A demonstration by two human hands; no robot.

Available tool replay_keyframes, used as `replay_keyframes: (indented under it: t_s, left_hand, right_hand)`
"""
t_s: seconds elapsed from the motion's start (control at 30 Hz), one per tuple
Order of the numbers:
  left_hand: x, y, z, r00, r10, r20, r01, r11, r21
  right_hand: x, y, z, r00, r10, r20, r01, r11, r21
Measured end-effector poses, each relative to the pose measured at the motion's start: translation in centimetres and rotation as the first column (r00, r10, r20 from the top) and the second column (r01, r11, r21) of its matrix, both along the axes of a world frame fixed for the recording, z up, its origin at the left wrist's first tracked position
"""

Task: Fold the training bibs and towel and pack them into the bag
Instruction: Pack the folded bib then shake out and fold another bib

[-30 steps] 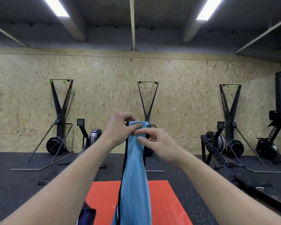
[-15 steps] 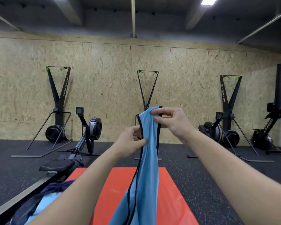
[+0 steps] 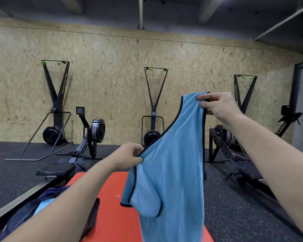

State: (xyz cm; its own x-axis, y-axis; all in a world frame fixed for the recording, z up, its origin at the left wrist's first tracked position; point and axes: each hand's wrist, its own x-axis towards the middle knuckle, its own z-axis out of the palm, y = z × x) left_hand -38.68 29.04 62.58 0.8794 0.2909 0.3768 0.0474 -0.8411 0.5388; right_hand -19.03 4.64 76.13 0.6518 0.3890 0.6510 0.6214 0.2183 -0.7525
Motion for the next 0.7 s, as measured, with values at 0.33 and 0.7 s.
replay_keyframes:
  t_s: [0.33, 0.7]
  left_hand:
    - [-5.2, 4.9, 1.9, 0.972, 0.234, -0.003, -0.23, 0.957, 0.177]
    - [-11.9, 3.3, 10.4, 0.965, 0.229, 0.127, -0.196, 0.953, -0.233]
  right_hand:
    - [2.8, -2.1, 0.9, 0.991, -0.132, -0.012, 0.132, 0.991, -0.002]
    - [3.4, -2.8, -0.1, 0.997, -0.077, -0.008, 0.076, 0.989, -0.13]
